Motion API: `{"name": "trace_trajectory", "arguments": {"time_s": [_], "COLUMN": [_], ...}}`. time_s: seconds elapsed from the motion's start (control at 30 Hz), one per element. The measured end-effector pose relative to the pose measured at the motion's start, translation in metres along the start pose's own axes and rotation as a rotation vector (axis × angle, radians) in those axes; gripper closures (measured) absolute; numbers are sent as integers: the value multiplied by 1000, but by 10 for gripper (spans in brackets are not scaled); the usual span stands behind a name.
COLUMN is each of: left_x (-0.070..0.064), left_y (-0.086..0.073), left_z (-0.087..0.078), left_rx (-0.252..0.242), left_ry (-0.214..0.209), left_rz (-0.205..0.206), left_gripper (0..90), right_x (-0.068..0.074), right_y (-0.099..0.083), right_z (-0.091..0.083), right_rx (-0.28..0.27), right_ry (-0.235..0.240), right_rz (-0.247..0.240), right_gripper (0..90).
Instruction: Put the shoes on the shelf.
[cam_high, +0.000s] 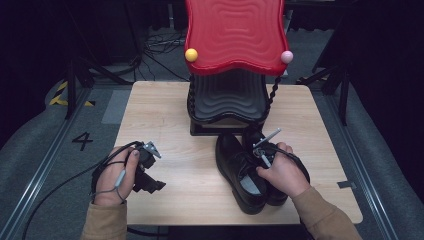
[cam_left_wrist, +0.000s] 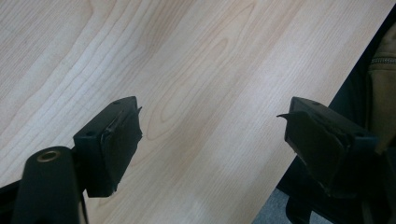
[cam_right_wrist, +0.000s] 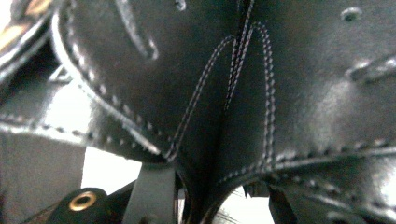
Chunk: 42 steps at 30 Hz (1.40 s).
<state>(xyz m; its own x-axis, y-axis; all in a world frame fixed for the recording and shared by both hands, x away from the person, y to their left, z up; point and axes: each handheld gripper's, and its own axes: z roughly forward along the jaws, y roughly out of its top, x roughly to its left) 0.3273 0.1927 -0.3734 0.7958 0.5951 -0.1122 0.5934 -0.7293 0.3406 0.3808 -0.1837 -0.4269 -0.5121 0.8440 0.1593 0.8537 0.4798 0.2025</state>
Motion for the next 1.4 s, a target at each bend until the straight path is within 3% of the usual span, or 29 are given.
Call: {"name": "trace_trajectory", "arguments": {"time_s": [0.2, 0.37, 0.5, 0.73, 1.0, 1.4], "left_x": [2, 2, 3, 4, 4, 7], "left_y": [-1, -1, -3, -5, -7, -10], "left_z": [-1, -1, -1, -3, -5, -8], "left_rx": [-2, -5, -8, -16, -29, -36], "left_ry": [3, 0, 1, 0, 3, 6], "left_rz": [1, 1, -8, -8, -19, -24], "left_gripper": [191, 191, 192, 192, 192, 185], "right_x": [7, 5, 6, 3, 17, 18], "right_y": [2, 5, 7, 5, 2, -4], "right_z": [0, -2, -6, -22, -58, -110], "right_rx": [11, 29, 51, 54, 68, 38], "right_ry": [-42, -35, -74, 19, 21, 61], "right_rz": [-26, 9, 24, 76, 33, 13], "right_gripper": [727, 780, 808, 819, 819, 819]}}
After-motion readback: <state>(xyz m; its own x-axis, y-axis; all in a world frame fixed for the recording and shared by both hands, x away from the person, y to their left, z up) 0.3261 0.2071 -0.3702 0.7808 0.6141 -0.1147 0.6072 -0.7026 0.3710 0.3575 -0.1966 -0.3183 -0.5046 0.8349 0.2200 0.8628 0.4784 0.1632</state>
